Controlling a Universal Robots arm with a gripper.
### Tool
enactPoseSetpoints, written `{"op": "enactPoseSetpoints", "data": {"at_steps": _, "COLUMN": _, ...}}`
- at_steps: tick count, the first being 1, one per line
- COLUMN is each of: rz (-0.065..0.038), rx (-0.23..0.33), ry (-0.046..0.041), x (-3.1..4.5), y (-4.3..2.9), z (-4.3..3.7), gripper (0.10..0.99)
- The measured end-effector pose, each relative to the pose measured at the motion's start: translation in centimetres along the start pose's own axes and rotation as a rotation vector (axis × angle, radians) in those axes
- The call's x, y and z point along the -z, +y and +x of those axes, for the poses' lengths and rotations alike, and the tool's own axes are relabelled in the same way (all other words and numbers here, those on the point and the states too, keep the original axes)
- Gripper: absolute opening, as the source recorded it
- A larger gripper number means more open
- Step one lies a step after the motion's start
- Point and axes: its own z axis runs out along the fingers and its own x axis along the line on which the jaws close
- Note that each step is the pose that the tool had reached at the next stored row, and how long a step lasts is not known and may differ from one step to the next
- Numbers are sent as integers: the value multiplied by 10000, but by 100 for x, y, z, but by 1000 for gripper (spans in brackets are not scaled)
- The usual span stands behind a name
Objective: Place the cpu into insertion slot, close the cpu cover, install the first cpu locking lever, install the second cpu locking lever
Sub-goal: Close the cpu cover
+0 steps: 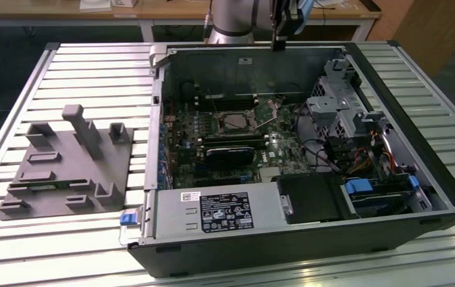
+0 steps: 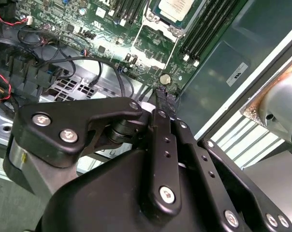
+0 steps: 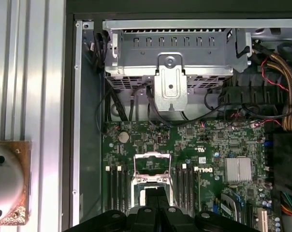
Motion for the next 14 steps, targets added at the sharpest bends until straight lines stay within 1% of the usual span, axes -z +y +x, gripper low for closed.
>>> {"op": "enactPoseSetpoints", "data": {"at_steps": 14, "rz": 0, "rx": 0, "ry": 1, "x": -206, "y": -16, "z": -1, "gripper": 106}}
